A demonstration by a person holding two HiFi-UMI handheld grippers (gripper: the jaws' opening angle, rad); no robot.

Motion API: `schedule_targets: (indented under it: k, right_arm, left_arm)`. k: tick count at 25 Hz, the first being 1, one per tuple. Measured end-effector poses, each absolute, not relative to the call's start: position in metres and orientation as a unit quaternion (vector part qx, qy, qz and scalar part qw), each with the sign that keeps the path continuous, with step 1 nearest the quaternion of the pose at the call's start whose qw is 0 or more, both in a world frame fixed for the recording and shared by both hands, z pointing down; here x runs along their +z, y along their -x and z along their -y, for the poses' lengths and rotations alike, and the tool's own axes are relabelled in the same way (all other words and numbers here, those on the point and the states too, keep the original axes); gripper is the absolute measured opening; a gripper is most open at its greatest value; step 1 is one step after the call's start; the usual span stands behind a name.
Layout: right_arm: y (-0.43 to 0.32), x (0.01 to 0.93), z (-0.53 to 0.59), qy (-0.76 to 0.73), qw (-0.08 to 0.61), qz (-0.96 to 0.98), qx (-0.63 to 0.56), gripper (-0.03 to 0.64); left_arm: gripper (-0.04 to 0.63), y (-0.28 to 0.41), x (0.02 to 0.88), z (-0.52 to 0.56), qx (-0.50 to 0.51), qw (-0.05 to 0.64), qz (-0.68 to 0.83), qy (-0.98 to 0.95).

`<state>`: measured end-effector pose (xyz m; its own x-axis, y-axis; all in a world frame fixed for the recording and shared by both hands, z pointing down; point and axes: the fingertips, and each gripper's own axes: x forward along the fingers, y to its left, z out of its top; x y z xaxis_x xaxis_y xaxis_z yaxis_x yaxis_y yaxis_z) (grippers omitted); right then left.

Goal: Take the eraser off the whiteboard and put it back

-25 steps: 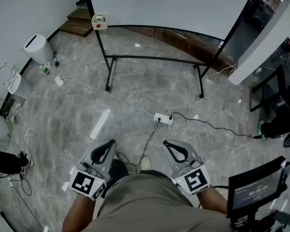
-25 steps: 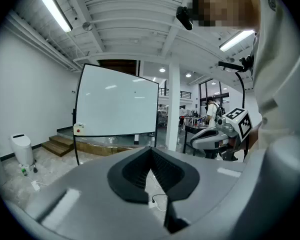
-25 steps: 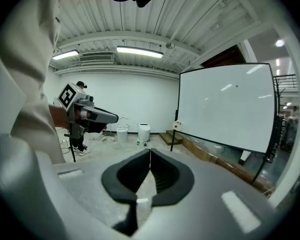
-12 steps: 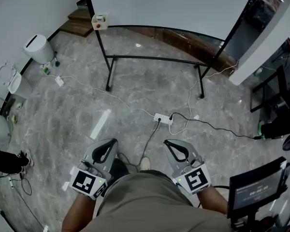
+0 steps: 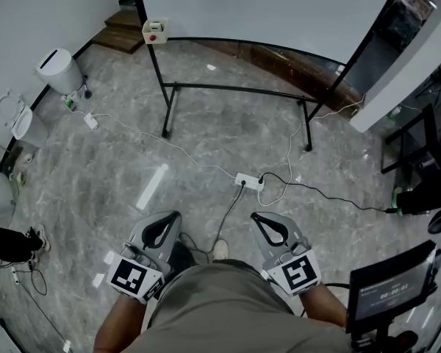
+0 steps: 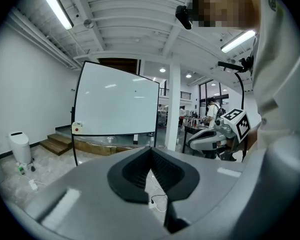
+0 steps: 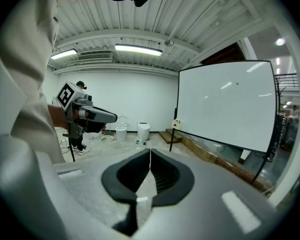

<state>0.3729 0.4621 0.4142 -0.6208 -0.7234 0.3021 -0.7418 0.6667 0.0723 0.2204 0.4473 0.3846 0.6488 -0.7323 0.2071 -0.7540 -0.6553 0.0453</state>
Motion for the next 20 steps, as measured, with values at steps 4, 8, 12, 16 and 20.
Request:
schedule_targets:
  k: [4, 8, 12, 16, 20]
  right_arm:
    - [-0.368, 0.416, -0.441, -0.406, 0.158, 0.899, 0.035, 0.006]
    - [-0.361, 0.420, -0.432, -0.406, 0.158, 0.899, 0.040, 0.006]
    - [-0.344, 0.417, -0.414, -0.409, 0.157, 0.898, 0.034, 0.006]
    - [-0.313, 0.412, -0.391, -0.409, 0.160, 0.898, 0.023, 0.009]
    - [-0.273, 0.408, -0.360, -0.416, 0.166, 0.894, 0.014, 0.018]
  left_arm:
    - [0.006, -0.215, 0.386, -0.426, 0.085, 0.071, 0.412, -0.905]
    - [0.005, -0.209, 0.389, -0.418, 0.084, 0.071, 0.412, -0.905]
    - [0.005, -0.192, 0.390, -0.405, 0.084, 0.076, 0.407, -0.906]
    - [0.006, -0.161, 0.390, -0.388, 0.076, 0.077, 0.407, -0.907]
    - [0.006, -0.120, 0.394, -0.362, 0.098, 0.079, 0.398, -0.909]
